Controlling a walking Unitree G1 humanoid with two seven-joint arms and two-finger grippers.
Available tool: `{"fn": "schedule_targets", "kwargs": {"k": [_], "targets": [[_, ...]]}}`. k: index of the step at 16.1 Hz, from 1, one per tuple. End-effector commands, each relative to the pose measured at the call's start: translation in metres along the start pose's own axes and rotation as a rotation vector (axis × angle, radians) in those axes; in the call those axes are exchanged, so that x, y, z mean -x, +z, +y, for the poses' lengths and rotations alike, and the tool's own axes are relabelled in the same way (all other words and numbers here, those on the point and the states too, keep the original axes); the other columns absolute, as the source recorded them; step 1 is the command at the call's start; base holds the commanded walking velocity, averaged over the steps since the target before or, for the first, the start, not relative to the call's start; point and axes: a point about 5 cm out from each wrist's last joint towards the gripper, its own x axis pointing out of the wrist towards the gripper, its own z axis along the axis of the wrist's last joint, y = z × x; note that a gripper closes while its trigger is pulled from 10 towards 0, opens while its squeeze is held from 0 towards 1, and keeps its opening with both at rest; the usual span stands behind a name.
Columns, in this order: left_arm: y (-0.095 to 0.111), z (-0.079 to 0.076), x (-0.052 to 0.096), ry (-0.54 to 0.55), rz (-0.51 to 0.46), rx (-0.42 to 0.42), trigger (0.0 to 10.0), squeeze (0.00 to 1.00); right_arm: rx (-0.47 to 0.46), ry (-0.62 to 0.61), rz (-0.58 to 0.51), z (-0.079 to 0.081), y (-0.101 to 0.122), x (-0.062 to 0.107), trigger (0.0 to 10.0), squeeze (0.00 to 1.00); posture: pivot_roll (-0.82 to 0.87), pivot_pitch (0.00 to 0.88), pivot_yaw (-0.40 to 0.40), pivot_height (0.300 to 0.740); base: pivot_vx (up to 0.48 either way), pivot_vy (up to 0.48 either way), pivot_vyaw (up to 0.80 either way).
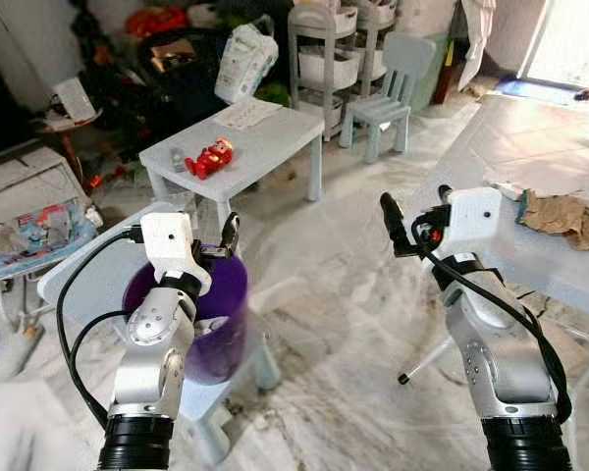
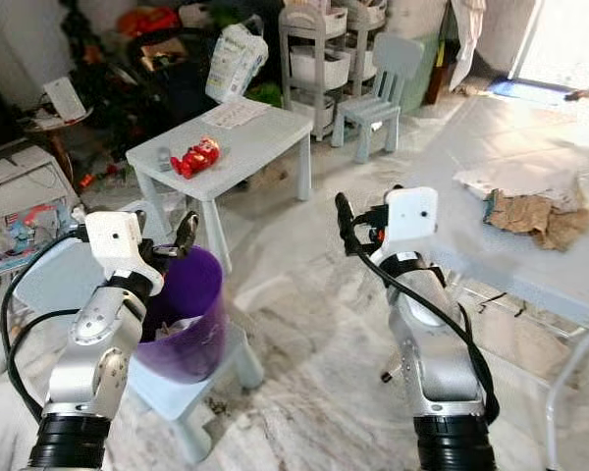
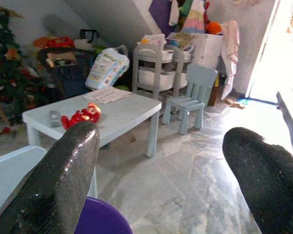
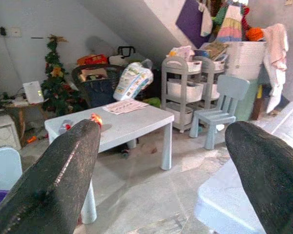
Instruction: Picking trash to rubbish bin
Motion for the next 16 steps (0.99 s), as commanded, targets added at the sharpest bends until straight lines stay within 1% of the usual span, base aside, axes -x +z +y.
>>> {"fn": "schedule_targets", "kwargs": {"k": [1, 8, 10, 13, 16], "targets": [[0.0025, 0.0052, -0.0021, 0.008, -0.002, -0.003, 10.0, 0.00, 0.004, 0.012, -0.014, 0.0033, 0.0053, -0.0026, 10.0, 0.00, -0.12, 0.000, 0.022, 0.740, 0.000, 0.000, 0.00], [0.0020, 0.0076, -0.0041, 0.016, 0.005, 0.017, 10.0, 0.00, 0.007, 0.013, -0.013, 0.0038, 0.0051, -0.0024, 10.0, 0.00, -0.12, 0.000, 0.025, 0.740, 0.000, 0.000, 0.00], [0.0020, 0.0074, -0.0046, 0.015, 0.005, 0.024, 10.0, 0.00, 0.009, 0.013, -0.015, 0.0034, 0.0057, -0.0027, 10.0, 0.00, -0.12, 0.000, 0.025, 0.740, 0.000, 0.000, -0.80], [0.0010, 0.0069, -0.0045, 0.013, 0.008, 0.029, 10.0, 0.00, 0.014, 0.014, -0.021, 0.0032, 0.0062, -0.0023, 10.0, 0.00, -0.12, 0.000, 0.024, 0.740, 0.000, 0.000, 0.00], [0.0001, 0.0068, -0.0039, 0.012, 0.010, 0.031, 10.0, 0.00, 0.015, 0.011, -0.020, 0.0029, 0.0059, -0.0018, 10.0, 0.00, -0.13, 0.000, 0.024, 0.740, 0.000, -0.279, 0.00]]}}
